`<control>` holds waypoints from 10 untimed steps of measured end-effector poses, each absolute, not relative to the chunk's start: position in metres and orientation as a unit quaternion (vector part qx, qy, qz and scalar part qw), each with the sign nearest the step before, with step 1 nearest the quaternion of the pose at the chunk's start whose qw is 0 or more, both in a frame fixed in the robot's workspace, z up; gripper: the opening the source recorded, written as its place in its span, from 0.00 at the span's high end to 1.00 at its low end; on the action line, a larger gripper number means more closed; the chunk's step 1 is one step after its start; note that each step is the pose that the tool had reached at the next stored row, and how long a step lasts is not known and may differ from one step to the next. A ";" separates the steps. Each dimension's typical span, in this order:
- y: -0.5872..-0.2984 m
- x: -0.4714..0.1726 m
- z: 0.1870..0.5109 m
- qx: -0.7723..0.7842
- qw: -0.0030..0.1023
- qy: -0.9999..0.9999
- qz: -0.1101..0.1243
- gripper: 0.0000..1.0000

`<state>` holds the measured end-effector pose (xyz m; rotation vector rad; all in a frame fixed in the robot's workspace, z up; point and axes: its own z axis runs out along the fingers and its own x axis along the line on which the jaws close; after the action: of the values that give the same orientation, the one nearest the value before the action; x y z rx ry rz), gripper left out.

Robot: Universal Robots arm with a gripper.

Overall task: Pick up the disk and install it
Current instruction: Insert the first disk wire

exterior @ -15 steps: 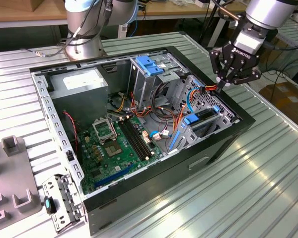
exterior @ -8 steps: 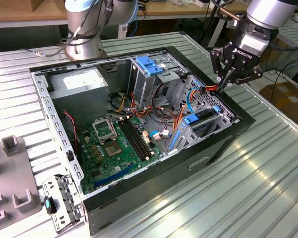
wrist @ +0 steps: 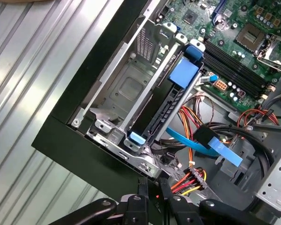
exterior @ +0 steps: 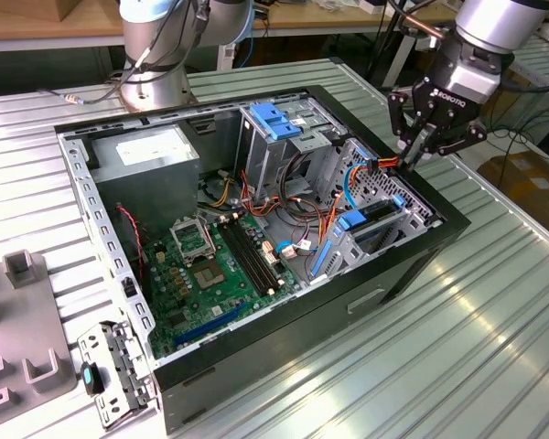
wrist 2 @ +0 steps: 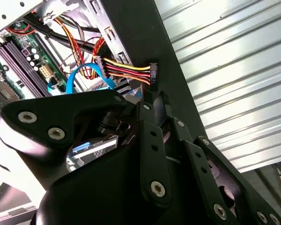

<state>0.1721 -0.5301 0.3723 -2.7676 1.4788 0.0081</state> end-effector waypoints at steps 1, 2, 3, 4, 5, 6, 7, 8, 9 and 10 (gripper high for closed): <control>-0.530 0.173 0.372 -0.886 0.002 0.464 0.003 0.76; -0.530 0.173 0.372 -0.888 0.002 0.460 0.003 0.76; -0.530 0.173 0.372 -0.892 0.002 0.452 0.003 0.76; -0.530 0.173 0.372 -0.896 0.002 0.445 0.003 0.76; -0.530 0.173 0.372 -0.900 0.002 0.436 0.003 0.76; -0.530 0.173 0.372 -0.905 0.002 0.426 0.003 0.76; -0.530 0.173 0.372 -0.908 0.002 0.418 0.003 0.76; -0.530 0.173 0.371 -0.914 0.002 0.407 0.003 0.76; -0.530 0.173 0.371 -0.917 0.002 0.399 0.003 0.76; -0.530 0.173 0.371 -0.923 0.002 0.385 0.003 0.76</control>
<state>0.1734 -0.5300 0.3711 -2.8970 1.2071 0.0086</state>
